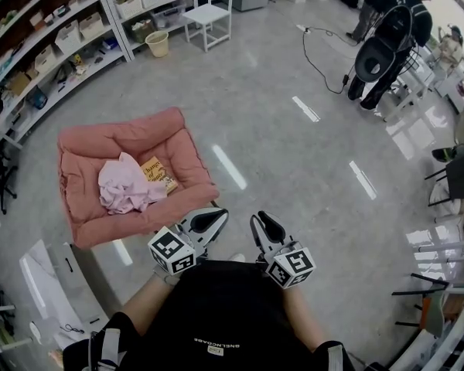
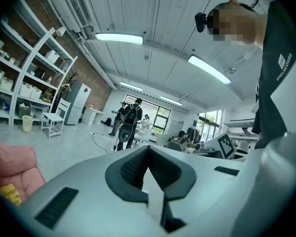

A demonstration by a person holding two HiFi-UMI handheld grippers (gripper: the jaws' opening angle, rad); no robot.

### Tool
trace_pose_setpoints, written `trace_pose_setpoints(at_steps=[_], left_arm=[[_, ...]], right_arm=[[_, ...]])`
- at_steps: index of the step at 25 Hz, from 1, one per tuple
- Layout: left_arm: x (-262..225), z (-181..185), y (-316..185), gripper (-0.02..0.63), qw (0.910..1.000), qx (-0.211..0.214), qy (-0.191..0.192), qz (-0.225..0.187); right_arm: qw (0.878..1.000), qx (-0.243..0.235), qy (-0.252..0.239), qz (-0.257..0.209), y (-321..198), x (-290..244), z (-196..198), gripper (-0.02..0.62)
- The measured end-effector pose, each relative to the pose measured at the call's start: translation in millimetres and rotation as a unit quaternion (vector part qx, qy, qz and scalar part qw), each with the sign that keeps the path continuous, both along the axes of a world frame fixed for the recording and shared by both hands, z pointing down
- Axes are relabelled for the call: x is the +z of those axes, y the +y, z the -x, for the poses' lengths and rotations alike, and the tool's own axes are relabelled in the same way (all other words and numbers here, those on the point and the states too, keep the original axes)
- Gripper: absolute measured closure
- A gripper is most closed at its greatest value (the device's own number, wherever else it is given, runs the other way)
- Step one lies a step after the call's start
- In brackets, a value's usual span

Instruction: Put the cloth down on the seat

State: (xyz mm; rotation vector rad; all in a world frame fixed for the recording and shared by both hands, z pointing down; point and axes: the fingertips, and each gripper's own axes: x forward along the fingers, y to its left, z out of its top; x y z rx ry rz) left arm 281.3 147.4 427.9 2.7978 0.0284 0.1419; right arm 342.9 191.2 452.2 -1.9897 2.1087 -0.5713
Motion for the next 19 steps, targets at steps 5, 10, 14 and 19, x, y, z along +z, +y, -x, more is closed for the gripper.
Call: trace_pose_setpoints(at_steps=[5, 10, 14, 19], left_arm=[[-4.8, 2.6, 0.0, 0.592, 0.9996, -0.008, 0.012, 0.026], [2.6, 8.5, -12.7, 0.592, 0.9985, -0.048, -0.002, 0.025], [7.3, 13.7, -19.5, 0.592, 0.9971, -0.074, -0.014, 0.005], [12.7, 19.7, -18.7, 0.592, 0.9964, -0.084, -0.015, 0.005]], right_arm=[[1.000, -0.005, -0.001, -0.004, 2.3, -3.7, -2.0, 0.494], [1.000, -0.015, -0.002, -0.006, -0.7, -2.9, 2.4, 0.494], [1.000, -0.022, -0.001, -0.005, -3.6, -3.4, 4.9, 0.494], [1.000, -0.023, 0.001, -0.002, -4.5, -0.5, 6.9, 0.494]])
